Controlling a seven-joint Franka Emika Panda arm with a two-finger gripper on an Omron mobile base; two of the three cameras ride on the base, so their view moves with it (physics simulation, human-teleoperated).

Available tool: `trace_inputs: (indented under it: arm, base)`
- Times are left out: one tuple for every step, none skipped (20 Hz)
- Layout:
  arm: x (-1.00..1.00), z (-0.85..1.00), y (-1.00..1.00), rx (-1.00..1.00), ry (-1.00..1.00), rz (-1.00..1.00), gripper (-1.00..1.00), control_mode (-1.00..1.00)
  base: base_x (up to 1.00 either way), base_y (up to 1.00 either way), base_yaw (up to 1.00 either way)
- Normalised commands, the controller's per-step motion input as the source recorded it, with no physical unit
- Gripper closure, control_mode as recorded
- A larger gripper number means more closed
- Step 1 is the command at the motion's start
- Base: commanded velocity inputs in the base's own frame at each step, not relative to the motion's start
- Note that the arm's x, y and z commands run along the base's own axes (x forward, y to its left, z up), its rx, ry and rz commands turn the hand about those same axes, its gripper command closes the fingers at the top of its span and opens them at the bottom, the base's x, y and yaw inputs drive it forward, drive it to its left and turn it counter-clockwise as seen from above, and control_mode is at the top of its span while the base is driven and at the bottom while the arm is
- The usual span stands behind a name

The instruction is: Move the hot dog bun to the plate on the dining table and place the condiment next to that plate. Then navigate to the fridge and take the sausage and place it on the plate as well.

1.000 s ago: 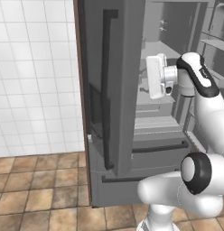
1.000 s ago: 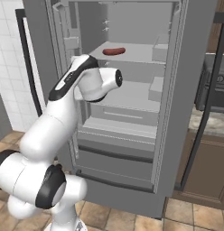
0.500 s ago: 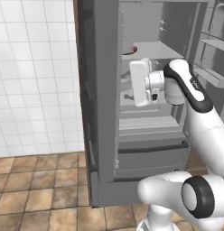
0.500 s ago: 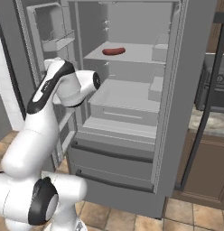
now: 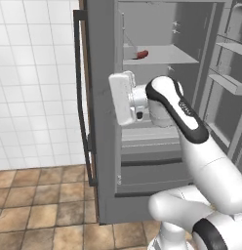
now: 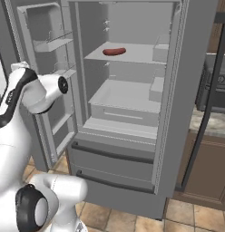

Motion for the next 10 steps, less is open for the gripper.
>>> trace_inputs:
  arm:
    - [-0.17, 0.00, 0.54, -0.10, 0.00, 0.00, -1.00, -1.00]
    - [-0.11, 0.00, 0.55, -0.11, 0.00, 0.00, -1.00, -1.00]
    - [0.00, -0.01, 0.55, -0.12, 0.00, 0.00, -1.00, -1.00]
    - [0.00, 0.00, 0.55, -0.13, 0.00, 0.00, -1.00, -1.00]
    - [0.00, 0.00, 0.60, -0.13, 0.00, 0.00, -1.00, -1.00]
    - [0.00, 0.00, 0.58, -0.13, 0.00, 0.00, -1.00, -1.00]
    - [0.00, 0.00, 0.50, -0.13, 0.00, 0.00, -1.00, -1.00]
    - [-0.28, 0.00, 0.32, -0.09, -0.04, -0.06, -1.00, -1.00]
    - [-0.55, 0.00, 0.06, -0.03, -0.15, -0.10, -1.00, -1.00]
    - [-0.79, 0.08, 0.00, -0.02, -0.29, -0.08, -1.00, -1.00]
  base:
    - [0.00, 0.00, 0.00]
    - [0.00, 0.00, 0.00]
    - [0.00, 0.00, 0.00]
    - [0.00, 0.00, 0.00]
    - [0.00, 0.00, 0.00]
    - [0.00, 0.00, 0.00]
    - [0.00, 0.00, 0.00]
    - [0.00, 0.00, 0.00]
    - [0.00, 0.00, 0.00]
    - [0.00, 0.00, 0.00]
